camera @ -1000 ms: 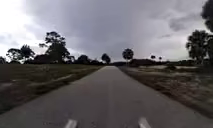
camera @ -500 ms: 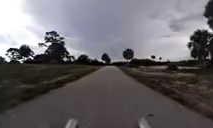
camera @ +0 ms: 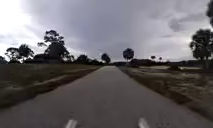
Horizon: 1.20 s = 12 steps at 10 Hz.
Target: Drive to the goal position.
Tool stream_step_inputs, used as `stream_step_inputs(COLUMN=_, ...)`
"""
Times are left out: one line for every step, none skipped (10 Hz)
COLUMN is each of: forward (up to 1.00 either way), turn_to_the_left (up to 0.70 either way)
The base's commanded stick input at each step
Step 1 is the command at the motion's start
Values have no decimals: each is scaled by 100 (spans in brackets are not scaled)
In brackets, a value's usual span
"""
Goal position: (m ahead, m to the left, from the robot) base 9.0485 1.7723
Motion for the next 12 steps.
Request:
stream_step_inputs(forward=100, turn_to_the_left=0)
stream_step_inputs(forward=100, turn_to_the_left=0)
stream_step_inputs(forward=100, turn_to_the_left=0)
stream_step_inputs(forward=100, turn_to_the_left=0)
stream_step_inputs(forward=100, turn_to_the_left=0)
stream_step_inputs(forward=100, turn_to_the_left=0)
stream_step_inputs(forward=100, turn_to_the_left=0)
stream_step_inputs(forward=100, turn_to_the_left=0)
stream_step_inputs(forward=100, turn_to_the_left=0)
stream_step_inputs(forward=100, turn_to_the_left=0)
stream_step_inputs(forward=100, turn_to_the_left=0)
stream_step_inputs(forward=100, turn_to_the_left=0)
